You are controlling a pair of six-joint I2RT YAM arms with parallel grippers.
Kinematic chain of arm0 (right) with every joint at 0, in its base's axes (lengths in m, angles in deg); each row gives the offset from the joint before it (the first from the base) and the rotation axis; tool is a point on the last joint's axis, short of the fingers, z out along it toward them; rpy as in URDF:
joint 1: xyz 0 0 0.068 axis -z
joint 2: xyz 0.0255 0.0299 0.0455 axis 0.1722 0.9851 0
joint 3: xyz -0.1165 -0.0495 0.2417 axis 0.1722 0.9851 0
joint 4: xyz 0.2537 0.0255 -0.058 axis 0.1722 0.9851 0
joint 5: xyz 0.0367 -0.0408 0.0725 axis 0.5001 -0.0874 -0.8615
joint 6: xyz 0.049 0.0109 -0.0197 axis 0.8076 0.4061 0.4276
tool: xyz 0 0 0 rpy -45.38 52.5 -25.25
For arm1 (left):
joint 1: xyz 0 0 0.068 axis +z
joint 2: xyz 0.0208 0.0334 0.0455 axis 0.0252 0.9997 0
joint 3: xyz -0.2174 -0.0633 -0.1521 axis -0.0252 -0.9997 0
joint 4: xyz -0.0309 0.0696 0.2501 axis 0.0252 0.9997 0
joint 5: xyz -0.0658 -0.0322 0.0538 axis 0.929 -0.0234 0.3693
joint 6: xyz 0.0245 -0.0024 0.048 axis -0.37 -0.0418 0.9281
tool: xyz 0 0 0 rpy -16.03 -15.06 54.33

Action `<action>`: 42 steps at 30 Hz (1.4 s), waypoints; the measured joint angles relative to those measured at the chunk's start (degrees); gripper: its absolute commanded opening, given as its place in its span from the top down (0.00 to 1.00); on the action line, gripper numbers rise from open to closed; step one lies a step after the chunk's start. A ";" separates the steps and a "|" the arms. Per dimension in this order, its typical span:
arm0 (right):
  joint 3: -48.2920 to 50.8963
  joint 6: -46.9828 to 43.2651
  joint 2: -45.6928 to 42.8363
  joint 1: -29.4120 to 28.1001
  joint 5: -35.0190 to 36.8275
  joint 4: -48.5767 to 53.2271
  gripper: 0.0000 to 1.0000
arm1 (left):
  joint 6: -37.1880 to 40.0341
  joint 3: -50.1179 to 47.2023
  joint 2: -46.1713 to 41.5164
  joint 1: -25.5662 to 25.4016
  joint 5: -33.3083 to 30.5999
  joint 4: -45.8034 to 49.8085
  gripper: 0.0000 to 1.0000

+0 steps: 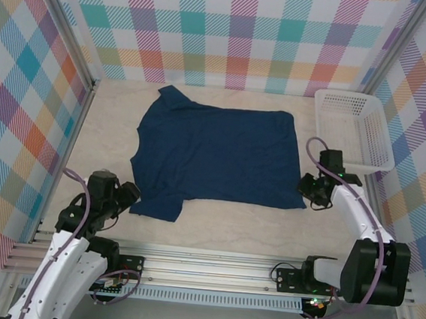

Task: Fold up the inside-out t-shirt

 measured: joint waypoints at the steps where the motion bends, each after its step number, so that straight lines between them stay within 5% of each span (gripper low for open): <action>1: -0.63 -0.07 0.13 -2.60 -0.31 -0.83 0.55 | 0.74 0.76 1.92 0.00 -0.09 -1.18 0.39; 10: -9.57 0.17 15.69 -28.92 -8.02 -9.01 0.52 | 5.75 5.05 29.77 -2.93 -0.02 -17.31 0.38; 18: -20.33 5.31 33.40 -48.96 -18.29 -21.88 0.44 | 8.90 14.56 49.92 1.51 -2.45 -27.61 0.38; 28: -22.43 9.62 41.05 -54.12 -19.04 -24.06 0.47 | 10.38 22.84 66.34 3.93 2.08 -34.60 0.39; 42: -31.58 11.26 45.13 -60.98 -8.17 -13.33 0.62 | 12.07 22.91 68.30 6.27 3.67 -37.27 0.39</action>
